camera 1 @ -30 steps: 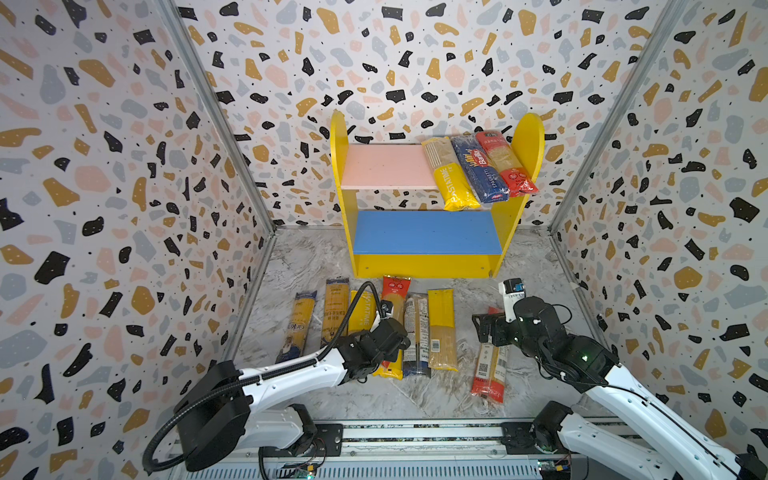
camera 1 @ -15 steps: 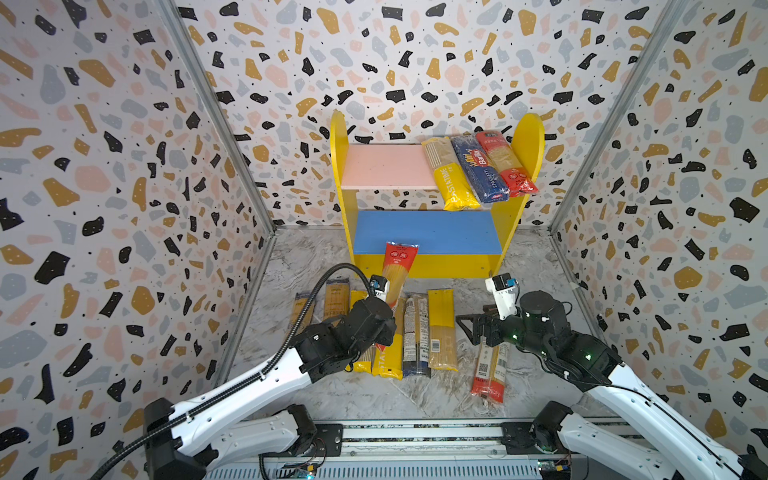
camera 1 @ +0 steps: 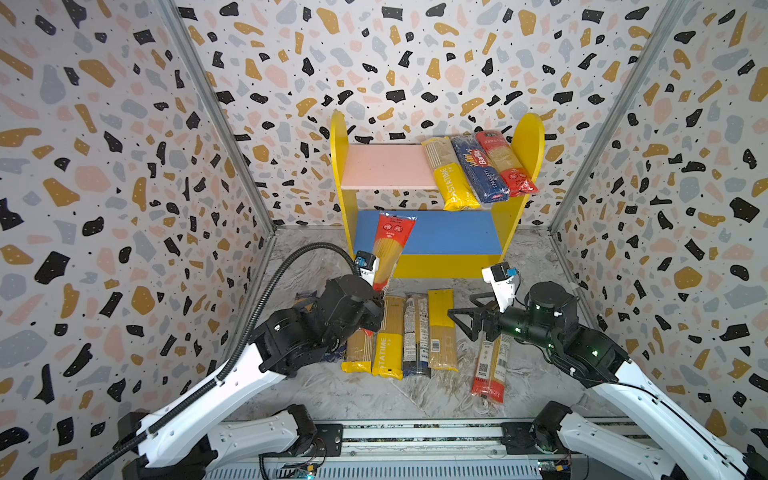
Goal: Place and organize the pasta boxes and bags onto the shelf
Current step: 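Raise the red bag up to the pink shelf's near end with the left gripper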
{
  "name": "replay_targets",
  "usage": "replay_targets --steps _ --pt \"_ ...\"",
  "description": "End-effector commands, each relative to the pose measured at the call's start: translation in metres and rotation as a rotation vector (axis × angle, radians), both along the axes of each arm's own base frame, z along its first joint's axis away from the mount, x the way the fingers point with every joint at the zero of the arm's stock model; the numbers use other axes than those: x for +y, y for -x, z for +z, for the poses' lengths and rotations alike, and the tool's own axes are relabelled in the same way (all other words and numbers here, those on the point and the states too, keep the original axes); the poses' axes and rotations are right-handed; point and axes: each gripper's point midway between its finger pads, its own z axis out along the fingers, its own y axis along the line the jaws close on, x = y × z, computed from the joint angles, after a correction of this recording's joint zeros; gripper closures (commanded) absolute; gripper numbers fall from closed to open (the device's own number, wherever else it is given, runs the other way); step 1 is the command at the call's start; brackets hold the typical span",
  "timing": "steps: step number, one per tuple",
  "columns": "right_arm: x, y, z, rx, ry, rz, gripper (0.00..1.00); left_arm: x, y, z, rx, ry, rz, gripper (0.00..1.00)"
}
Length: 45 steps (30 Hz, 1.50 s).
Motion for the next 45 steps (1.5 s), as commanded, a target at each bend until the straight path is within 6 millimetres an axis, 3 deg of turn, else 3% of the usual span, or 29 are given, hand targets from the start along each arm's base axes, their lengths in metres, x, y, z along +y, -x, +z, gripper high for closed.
replay_targets --steps 1,7,14,18,20,23,28,33,40,45 --pt "0.003 0.003 0.032 -0.076 -0.037 0.022 0.01 0.006 -0.011 0.08 -0.199 0.133 0.055 1.0" --pt "0.005 -0.004 0.045 -0.115 -0.01 0.014 0.01 0.004 -0.03 0.122 -0.285 0.105 0.125 1.0" --pt "0.005 -0.011 0.061 -0.171 0.004 -0.002 0.01 -0.008 -0.072 0.173 -0.395 -0.032 0.281 1.0" --pt "0.0 -0.022 0.065 -0.209 0.033 -0.053 0.01 -0.027 -0.096 0.194 -0.446 -0.105 0.329 1.0" --pt "0.0 -0.025 0.074 -0.229 0.028 -0.063 0.01 -0.037 -0.105 0.209 -0.481 -0.116 0.334 1.0" --pt "0.0 -0.024 0.104 -0.301 -0.016 -0.06 0.01 -0.041 -0.117 0.222 -0.521 -0.123 0.364 1.0" --pt "0.0 -0.023 0.163 -0.45 -0.079 -0.065 0.01 -0.032 -0.137 0.216 -0.533 -0.119 0.404 1.0" --pt "0.011 -0.034 0.196 -0.54 -0.093 -0.063 0.01 -0.013 -0.158 0.211 -0.533 -0.138 0.446 1.0" --pt "0.034 -0.058 0.194 -0.541 -0.097 -0.057 0.01 0.0 -0.184 0.204 -0.552 -0.216 0.509 1.0" --pt "0.037 -0.067 0.186 -0.527 -0.076 -0.073 0.01 0.015 -0.203 0.201 -0.559 -0.258 0.556 1.0"
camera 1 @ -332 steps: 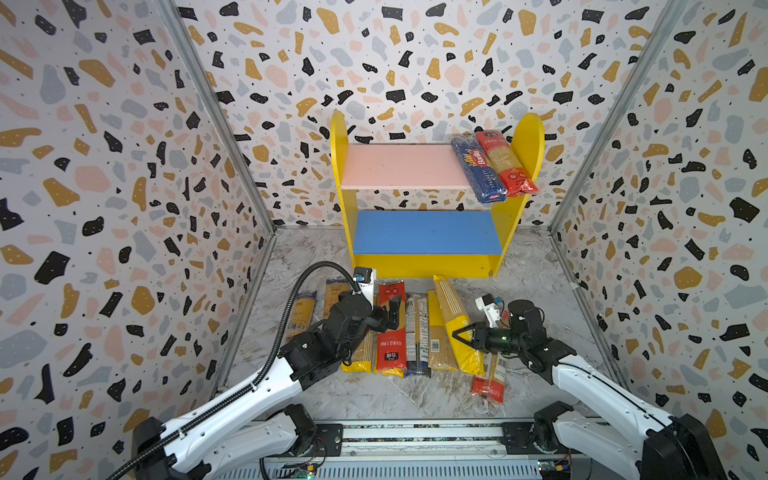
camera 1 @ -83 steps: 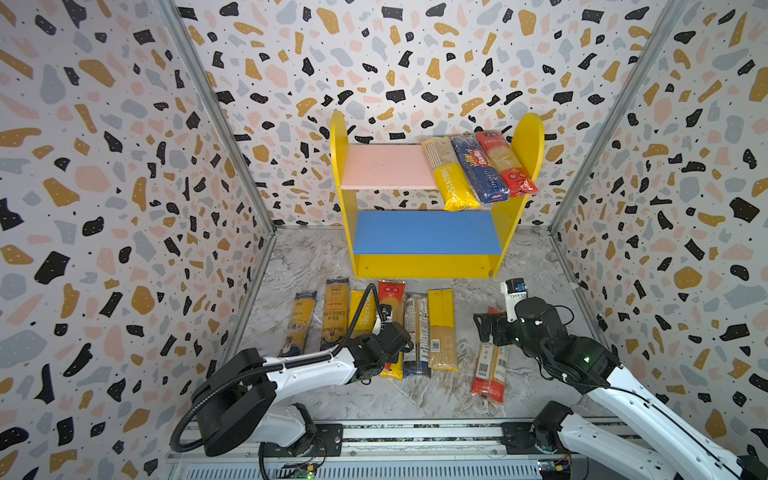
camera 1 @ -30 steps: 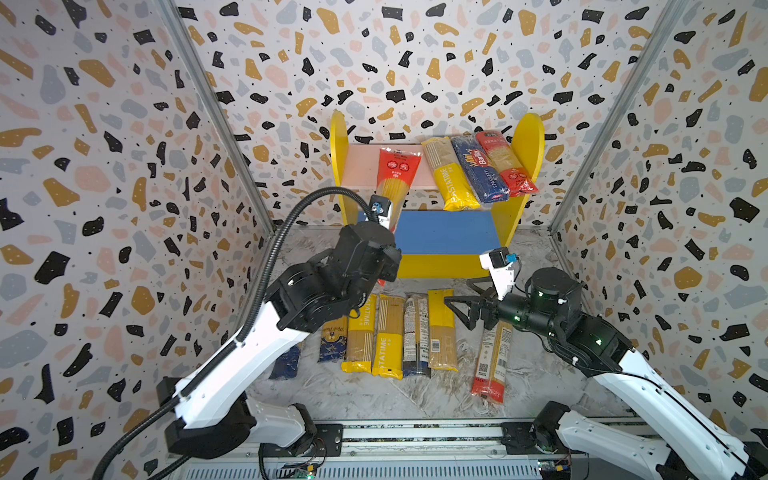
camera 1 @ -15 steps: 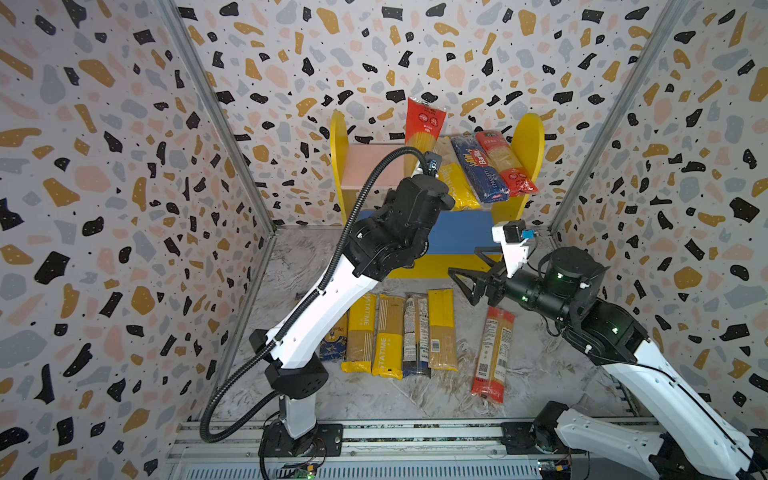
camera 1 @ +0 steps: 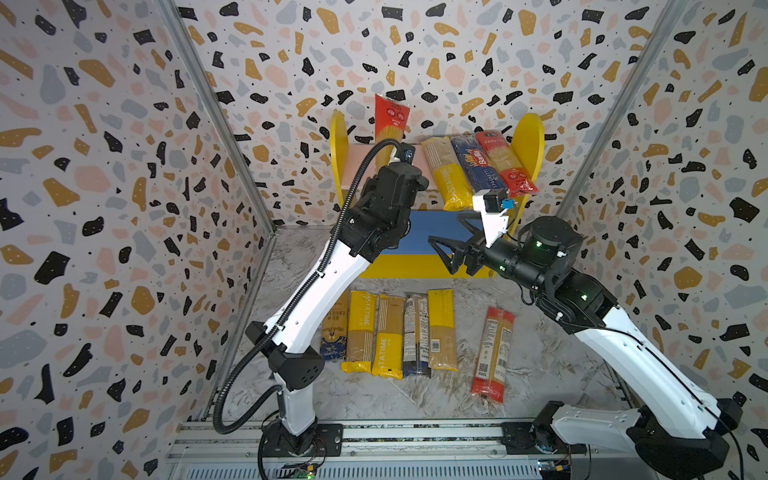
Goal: Place and organize the pasta boxes and bags onto the shelf
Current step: 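Raise the red bag up to the pink shelf's near end with the left gripper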
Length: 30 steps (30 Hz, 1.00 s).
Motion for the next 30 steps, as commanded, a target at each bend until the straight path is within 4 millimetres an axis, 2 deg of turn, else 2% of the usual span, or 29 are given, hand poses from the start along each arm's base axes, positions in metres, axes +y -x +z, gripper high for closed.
replay_targets --steps 1,6,11,19,30 --pt "-0.009 0.005 0.025 -0.065 -0.045 -0.023 0.01 0.03 -0.002 0.067 -0.219 0.146 0.078 1.0" --pt "-0.007 -0.001 0.02 -0.049 -0.033 -0.037 0.01 0.044 -0.019 0.069 -0.238 0.139 0.099 1.0" --pt "-0.008 -0.006 0.018 -0.043 -0.025 -0.059 0.01 0.051 -0.033 0.062 -0.235 0.104 0.13 1.0" --pt "-0.003 -0.015 0.014 -0.028 -0.013 -0.072 0.01 0.071 -0.047 0.061 -0.247 0.104 0.168 1.0" --pt "-0.001 -0.021 0.009 -0.01 -0.009 -0.083 0.01 0.074 -0.059 0.062 -0.25 0.086 0.139 1.0"
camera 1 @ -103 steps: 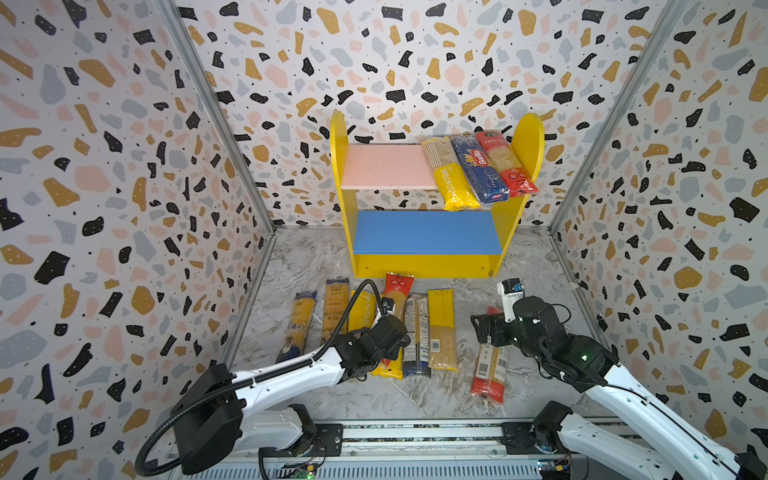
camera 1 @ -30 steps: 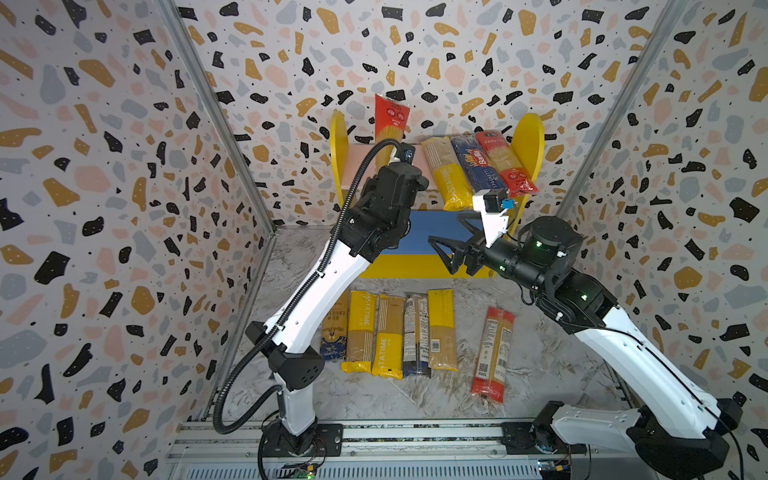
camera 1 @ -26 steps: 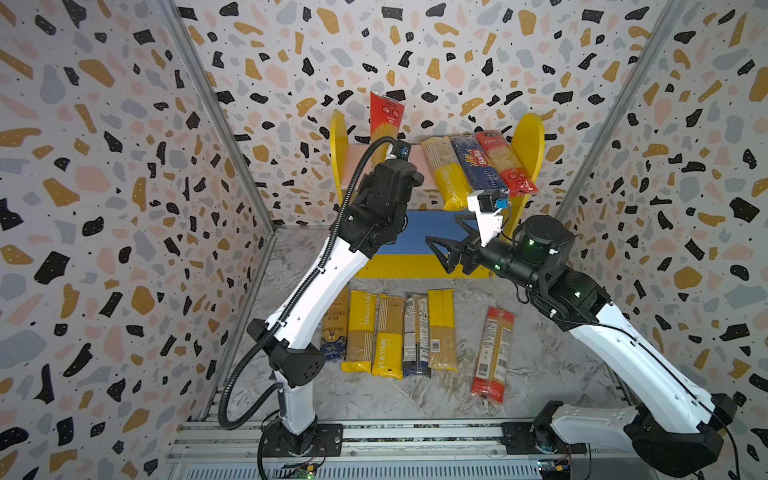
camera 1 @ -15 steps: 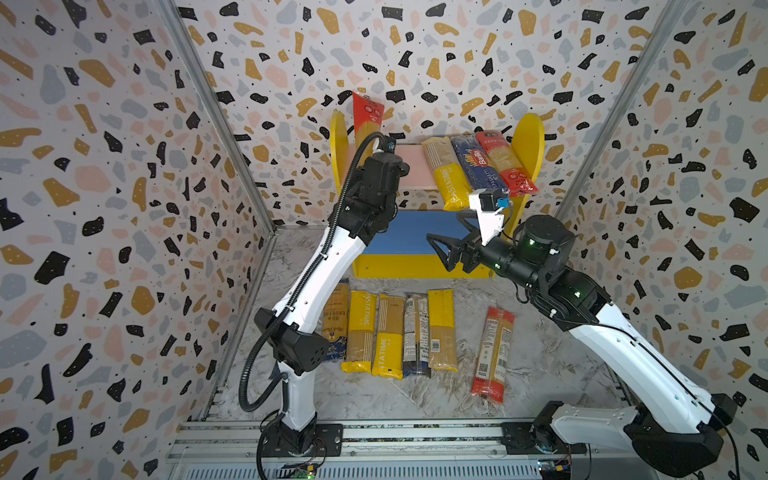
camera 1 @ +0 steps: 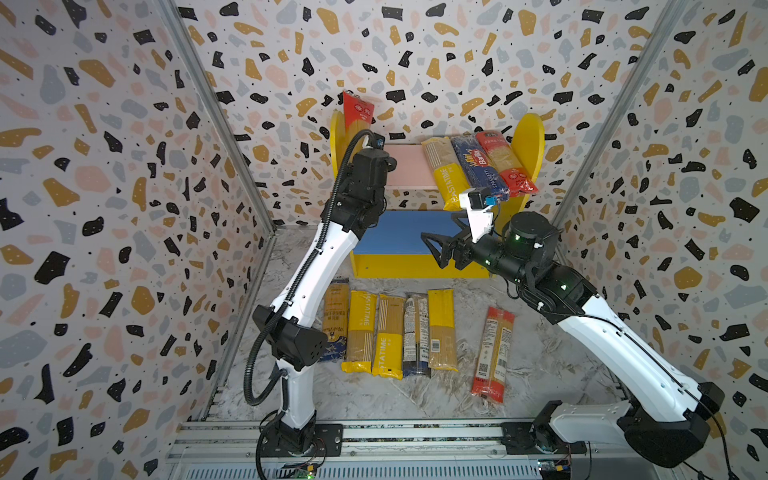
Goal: Place and organize the pasta boxes and bags onto the shelf
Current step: 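Raise the red bag up to the pink shelf's near end with the left gripper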
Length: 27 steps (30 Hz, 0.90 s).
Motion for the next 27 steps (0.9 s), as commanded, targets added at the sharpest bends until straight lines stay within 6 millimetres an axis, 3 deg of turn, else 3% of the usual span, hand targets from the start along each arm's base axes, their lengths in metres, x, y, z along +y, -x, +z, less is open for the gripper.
replay_targets --steps 1,14,19,21,23,26,27 --pt "-0.009 0.004 0.026 -0.039 -0.044 -0.015 0.01 0.009 0.015 0.083 -0.271 0.142 0.001 1.0" --pt "-0.015 0.0 0.03 -0.045 -0.053 -0.033 0.01 0.01 0.004 0.085 -0.292 0.124 0.016 1.0" --pt "-0.02 -0.005 0.029 -0.038 -0.062 -0.033 0.01 0.012 -0.001 0.085 -0.299 0.124 0.025 0.93" --pt "-0.022 -0.005 0.03 -0.041 -0.075 -0.028 0.01 0.014 -0.001 0.086 -0.304 0.125 0.032 0.83" --pt "-0.023 -0.004 0.034 -0.044 -0.086 -0.016 0.01 0.015 -0.001 0.087 -0.306 0.124 0.033 0.64" --pt "-0.026 -0.003 0.036 -0.044 -0.088 -0.011 0.01 0.018 -0.001 0.09 -0.315 0.12 0.034 0.29" --pt "-0.027 -0.004 0.035 -0.042 -0.086 -0.013 0.01 0.018 -0.001 0.09 -0.313 0.115 0.034 0.26"
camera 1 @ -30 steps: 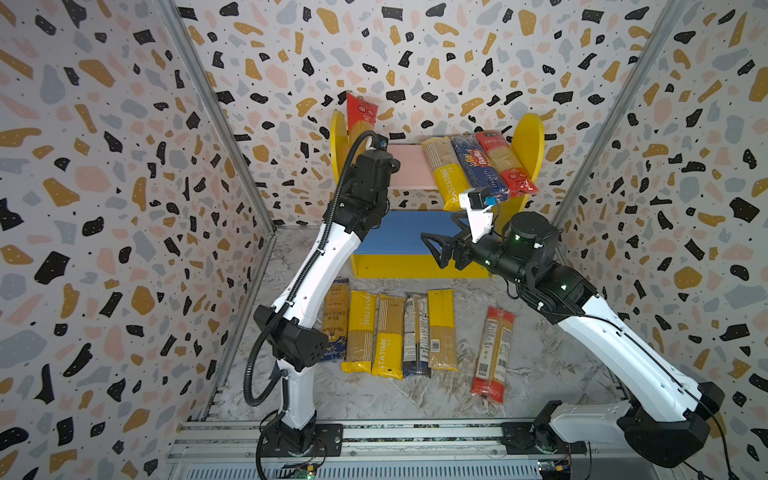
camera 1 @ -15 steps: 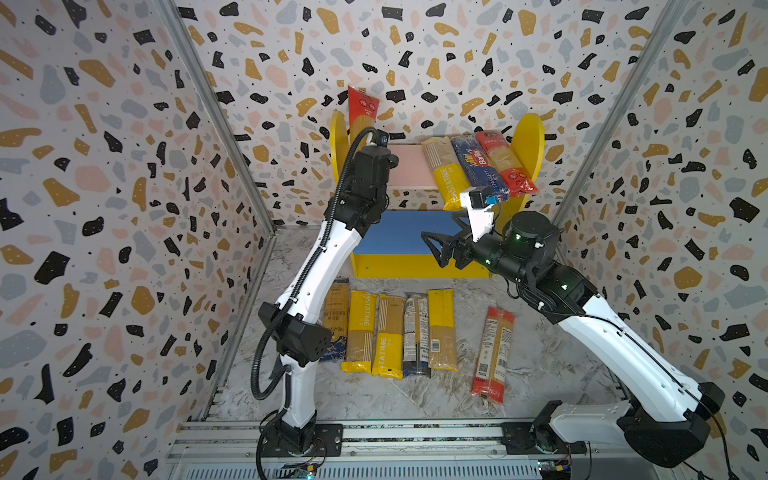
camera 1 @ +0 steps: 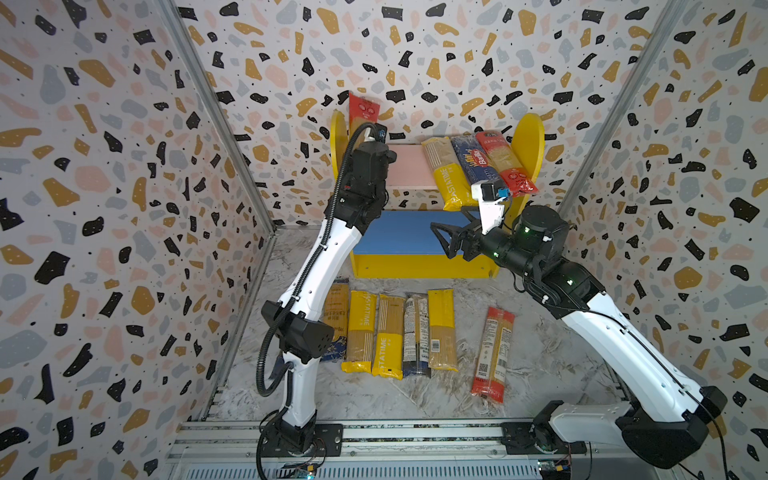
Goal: Place and organize the pasta boxes and bags onto the shelf
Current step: 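Raise the red bag up to the pink shelf's near end with the left gripper, then stand the red bag on the pink shelf and open the left gripper, then withdraw the left gripper down toward the pasta row on the table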
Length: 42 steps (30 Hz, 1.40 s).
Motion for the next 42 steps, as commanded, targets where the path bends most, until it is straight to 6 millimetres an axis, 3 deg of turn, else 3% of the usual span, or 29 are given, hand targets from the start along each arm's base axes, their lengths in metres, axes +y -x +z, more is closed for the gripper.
replay_targets --steps 1,11,16,22,27,31,34,38,42 --pt "-0.009 0.012 0.026 -0.046 -0.053 0.022 0.01 0.02 0.017 0.064 -0.203 0.096 0.035 0.27" --pt "-0.016 0.009 0.021 -0.011 -0.073 0.028 0.01 0.014 0.026 0.064 -0.187 0.122 -0.016 0.21" --pt "-0.023 0.015 0.021 0.004 -0.087 0.007 0.01 0.002 0.054 0.067 -0.174 0.129 -0.056 0.18" --pt "-0.035 0.021 0.011 0.038 -0.095 -0.03 0.01 -0.009 0.111 0.066 -0.182 0.18 -0.121 0.11" --pt "-0.046 0.029 0.0 0.057 -0.09 -0.066 0.01 0.016 0.164 0.074 -0.234 0.328 -0.178 0.06" --pt "-0.051 0.043 0.001 0.057 -0.096 -0.045 0.01 0.048 0.208 0.073 -0.275 0.436 -0.196 0.04" --pt "-0.055 0.05 0.0 0.061 -0.096 -0.047 0.01 0.071 0.234 0.056 -0.271 0.487 -0.168 0.04" --pt "-0.061 0.048 -0.017 0.102 -0.086 -0.083 0.01 0.1 0.26 0.023 -0.254 0.553 -0.108 0.04" --pt "-0.065 0.037 -0.045 0.18 -0.059 -0.153 0.01 0.101 0.269 -0.01 -0.199 0.601 -0.127 0.03"
